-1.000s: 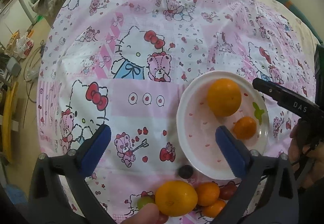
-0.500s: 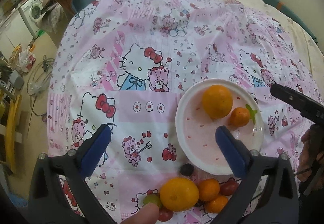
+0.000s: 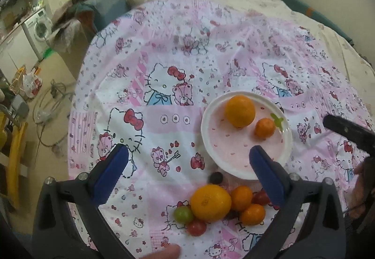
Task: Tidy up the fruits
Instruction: 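Move both tools back toward the remaining fruit pile, then grasp the second large orange from the pile with the left tool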
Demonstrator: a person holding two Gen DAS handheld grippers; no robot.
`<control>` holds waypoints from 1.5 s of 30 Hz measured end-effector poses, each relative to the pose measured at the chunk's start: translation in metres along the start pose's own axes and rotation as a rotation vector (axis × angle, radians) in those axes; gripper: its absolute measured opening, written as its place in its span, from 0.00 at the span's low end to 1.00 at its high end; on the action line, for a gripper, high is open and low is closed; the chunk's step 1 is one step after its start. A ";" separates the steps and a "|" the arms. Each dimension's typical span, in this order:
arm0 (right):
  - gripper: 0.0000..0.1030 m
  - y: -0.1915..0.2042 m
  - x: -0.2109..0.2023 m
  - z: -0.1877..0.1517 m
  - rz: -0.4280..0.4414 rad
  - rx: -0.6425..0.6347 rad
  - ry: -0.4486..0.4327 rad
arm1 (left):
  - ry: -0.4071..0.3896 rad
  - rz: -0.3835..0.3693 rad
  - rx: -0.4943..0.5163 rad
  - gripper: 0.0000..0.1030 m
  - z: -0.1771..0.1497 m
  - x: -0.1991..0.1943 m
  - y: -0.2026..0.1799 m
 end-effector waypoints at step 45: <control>0.91 -0.056 -0.002 -0.073 -0.042 0.330 0.185 | 0.660 -0.177 0.176 0.83 -0.060 0.110 -0.010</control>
Point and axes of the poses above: each gripper's, at about its wrist camera, not at the fingertips, and x roughly the way its jaws point, y to its left, z to its top, the point moved 2 cm from there along x, roughly the way its jaws point, and after that the axes turned 15 degrees about -z, right-handed, at the moved point
